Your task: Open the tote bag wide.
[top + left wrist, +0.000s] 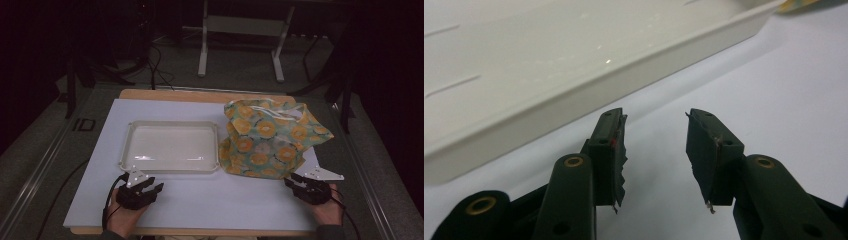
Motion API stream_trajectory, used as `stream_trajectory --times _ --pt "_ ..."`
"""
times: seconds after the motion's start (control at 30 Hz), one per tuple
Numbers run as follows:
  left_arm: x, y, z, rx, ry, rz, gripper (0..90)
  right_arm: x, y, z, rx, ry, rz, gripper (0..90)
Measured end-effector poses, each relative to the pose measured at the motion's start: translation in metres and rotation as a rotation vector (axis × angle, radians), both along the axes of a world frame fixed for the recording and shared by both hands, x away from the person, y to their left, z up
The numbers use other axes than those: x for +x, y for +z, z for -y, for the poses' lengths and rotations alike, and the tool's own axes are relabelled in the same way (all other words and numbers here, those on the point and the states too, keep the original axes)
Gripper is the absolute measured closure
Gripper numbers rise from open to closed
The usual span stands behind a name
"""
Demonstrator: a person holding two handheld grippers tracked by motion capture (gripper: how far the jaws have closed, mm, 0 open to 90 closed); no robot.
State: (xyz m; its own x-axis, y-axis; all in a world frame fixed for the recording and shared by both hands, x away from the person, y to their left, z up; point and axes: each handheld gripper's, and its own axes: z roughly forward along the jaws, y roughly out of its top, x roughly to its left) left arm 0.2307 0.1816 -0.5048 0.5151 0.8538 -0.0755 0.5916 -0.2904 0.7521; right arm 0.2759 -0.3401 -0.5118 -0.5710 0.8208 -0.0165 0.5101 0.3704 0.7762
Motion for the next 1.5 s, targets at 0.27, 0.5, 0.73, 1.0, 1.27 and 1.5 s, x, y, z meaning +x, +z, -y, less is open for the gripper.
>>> stream_trajectory --times 0.27,0.5,0.73,1.0,1.27,1.5 --pt "0.008 0.016 0.008 -0.001 -0.064 0.045 58.3 -0.005 0.008 -0.005 -0.013 0.013 -0.001 56.4" --pt "0.019 0.029 0.005 -0.063 -0.037 0.069 57.8 -0.01 0.019 -0.005 0.016 0.003 0.032 51.3" --pt "0.031 0.039 0.024 -0.05 -0.115 0.064 54.3 -0.013 0.033 -0.01 0.03 0.002 0.069 46.5" --pt "0.041 0.042 0.058 -0.024 -0.205 0.078 53.8 -0.015 0.05 -0.02 0.037 0.031 0.105 43.9" --pt "0.053 0.042 0.08 -0.007 -0.24 0.082 53.7 -0.011 0.064 -0.027 0.045 0.045 0.132 54.7" --pt "0.061 0.043 0.09 -0.016 -0.246 0.085 53.6 -0.008 0.067 -0.031 0.064 0.044 0.127 66.7"
